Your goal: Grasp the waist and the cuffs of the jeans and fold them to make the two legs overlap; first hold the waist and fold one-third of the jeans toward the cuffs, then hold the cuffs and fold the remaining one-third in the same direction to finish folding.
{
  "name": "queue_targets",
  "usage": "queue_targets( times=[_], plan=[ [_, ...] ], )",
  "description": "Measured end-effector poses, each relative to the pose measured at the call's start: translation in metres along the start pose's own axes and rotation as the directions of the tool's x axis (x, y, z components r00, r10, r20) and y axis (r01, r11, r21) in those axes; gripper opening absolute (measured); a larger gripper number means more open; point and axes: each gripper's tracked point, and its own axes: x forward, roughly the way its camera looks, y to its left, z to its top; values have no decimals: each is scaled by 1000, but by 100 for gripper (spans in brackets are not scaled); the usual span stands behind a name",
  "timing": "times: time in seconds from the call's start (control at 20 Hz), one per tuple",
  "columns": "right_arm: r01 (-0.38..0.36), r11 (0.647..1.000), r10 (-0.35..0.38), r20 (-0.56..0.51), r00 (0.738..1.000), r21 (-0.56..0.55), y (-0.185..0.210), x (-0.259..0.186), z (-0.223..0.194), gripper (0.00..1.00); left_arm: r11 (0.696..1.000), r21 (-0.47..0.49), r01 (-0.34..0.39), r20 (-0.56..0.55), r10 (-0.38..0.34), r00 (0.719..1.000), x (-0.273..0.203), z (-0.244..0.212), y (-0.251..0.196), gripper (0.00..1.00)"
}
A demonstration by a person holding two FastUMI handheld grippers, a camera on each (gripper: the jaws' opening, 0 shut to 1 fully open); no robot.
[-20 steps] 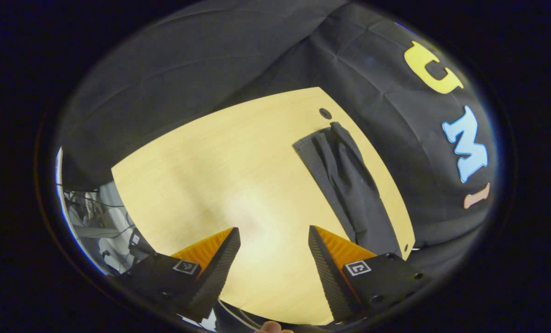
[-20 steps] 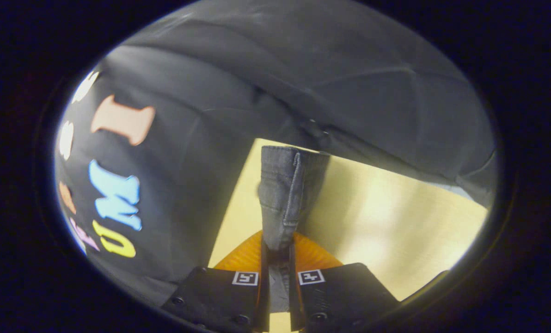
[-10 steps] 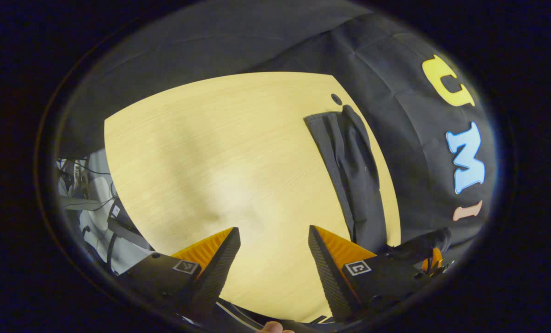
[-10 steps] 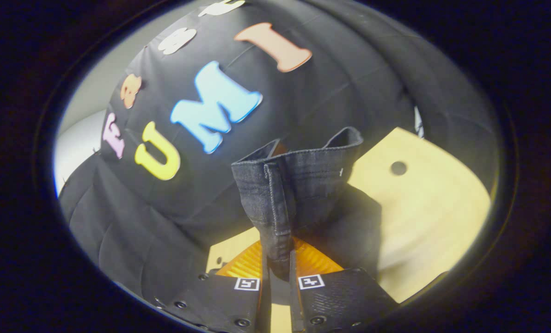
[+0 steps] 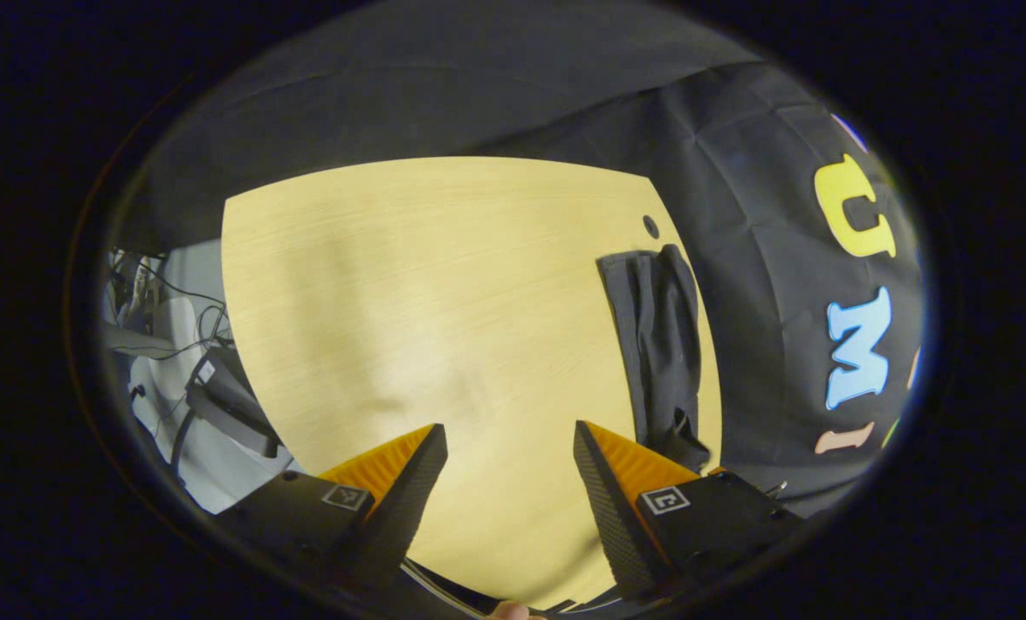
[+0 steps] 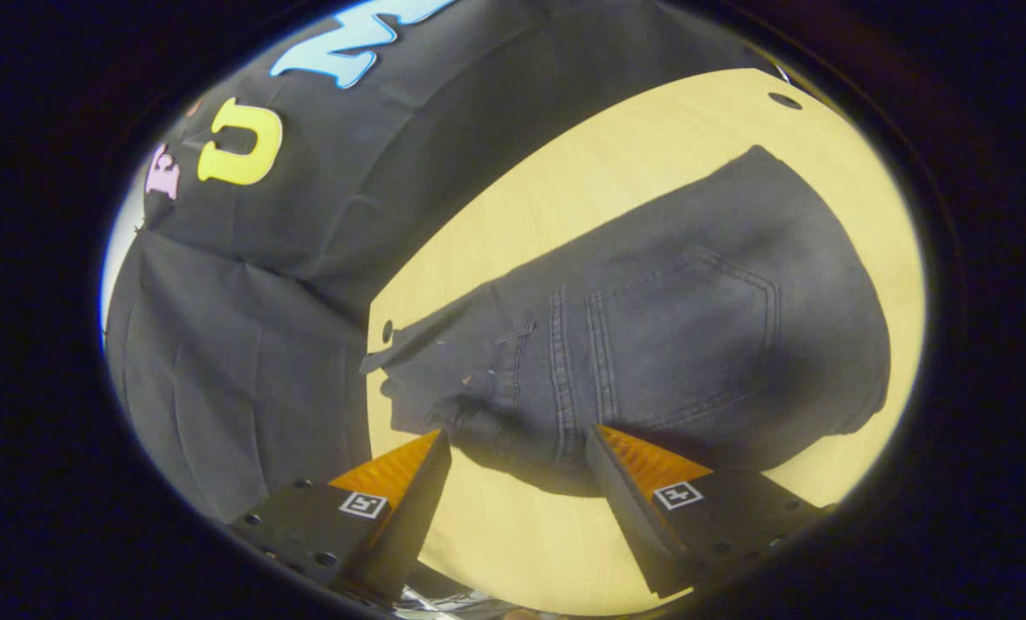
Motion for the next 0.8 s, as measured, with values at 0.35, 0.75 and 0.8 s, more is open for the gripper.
queue_targets(
  times=[0.35, 0.75, 0.8],
  plan=[
    [1, 1000, -3, 98, 995, 23, -21, -44, 27, 96, 998, 56, 38, -70, -34, 997, 59, -6, -50, 98],
    [130, 927, -203, 176, 963, 352, -165, -169, -2, 96, 996, 90, 25, -36, -21, 999, 166, 68, -132, 100],
    [124, 909, -215, 191, 958, 398, -173, -179, -9, 96, 996, 91, 0, -30, 2, 1000, 179, 79, -134, 100]
  ],
)
